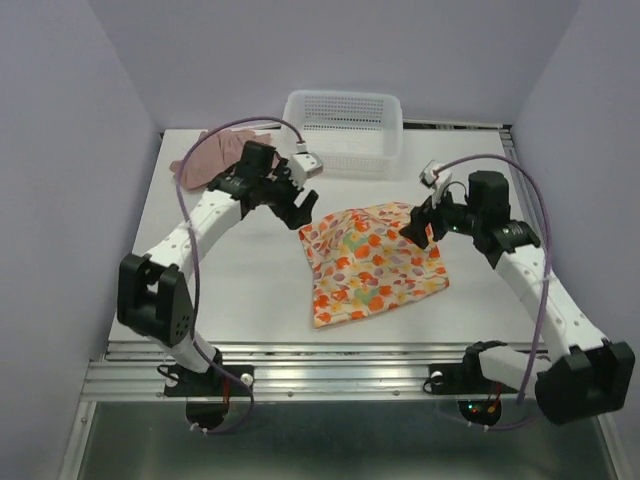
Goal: Fold and stack the skirts
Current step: Move the skirt to the center of the board, then flatten the skirt out
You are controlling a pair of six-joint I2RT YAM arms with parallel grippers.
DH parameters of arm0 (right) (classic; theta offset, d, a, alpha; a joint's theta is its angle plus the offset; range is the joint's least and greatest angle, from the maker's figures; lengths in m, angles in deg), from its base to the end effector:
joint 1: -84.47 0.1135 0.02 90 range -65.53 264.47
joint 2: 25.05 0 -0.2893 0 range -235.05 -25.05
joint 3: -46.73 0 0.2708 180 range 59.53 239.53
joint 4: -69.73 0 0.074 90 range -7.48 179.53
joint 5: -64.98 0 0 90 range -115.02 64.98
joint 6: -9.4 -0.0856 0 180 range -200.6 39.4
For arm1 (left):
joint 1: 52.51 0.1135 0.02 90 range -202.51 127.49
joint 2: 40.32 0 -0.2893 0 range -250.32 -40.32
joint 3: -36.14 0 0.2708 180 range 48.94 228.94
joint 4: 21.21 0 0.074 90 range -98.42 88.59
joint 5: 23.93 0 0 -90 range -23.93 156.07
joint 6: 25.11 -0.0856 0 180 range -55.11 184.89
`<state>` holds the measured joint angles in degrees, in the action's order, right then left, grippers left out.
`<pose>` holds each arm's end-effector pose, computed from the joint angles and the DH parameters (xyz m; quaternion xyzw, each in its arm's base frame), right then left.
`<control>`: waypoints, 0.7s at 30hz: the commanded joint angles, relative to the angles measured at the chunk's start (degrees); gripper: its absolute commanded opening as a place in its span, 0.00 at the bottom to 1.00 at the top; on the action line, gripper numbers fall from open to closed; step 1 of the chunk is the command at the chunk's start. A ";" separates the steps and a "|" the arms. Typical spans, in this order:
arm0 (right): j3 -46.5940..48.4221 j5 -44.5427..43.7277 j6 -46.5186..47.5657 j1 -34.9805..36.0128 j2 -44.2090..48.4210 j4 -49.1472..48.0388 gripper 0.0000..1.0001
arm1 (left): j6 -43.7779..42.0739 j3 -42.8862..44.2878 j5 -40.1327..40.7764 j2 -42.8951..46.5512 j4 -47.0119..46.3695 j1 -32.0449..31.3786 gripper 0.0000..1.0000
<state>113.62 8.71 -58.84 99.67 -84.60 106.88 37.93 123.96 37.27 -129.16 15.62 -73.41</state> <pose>0.2461 0.1161 0.3253 -0.4004 0.7392 0.2231 0.4934 0.3614 -0.1821 0.3065 0.4528 0.7509 -0.2006 0.4370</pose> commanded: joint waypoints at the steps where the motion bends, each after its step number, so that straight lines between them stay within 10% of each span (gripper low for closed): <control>1: 8.11 -3.95 -11.91 -13.16 -12.85 7.15 0.74 | 1.03 11.08 8.31 -11.50 1.96 -3.17 0.88; 9: 10.96 -5.96 -6.82 -19.77 -23.86 21.52 0.68 | 1.13 21.22 9.46 -28.14 7.51 -4.40 0.65; 21: 11.66 -4.47 -1.46 -19.77 -38.71 31.80 0.66 | -4.94 4.98 8.84 -22.97 11.30 -5.11 0.21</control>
<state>123.04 3.40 -62.51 79.70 -121.16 133.64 35.29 134.41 46.38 -157.33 23.44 -78.44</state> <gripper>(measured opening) 0.655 0.293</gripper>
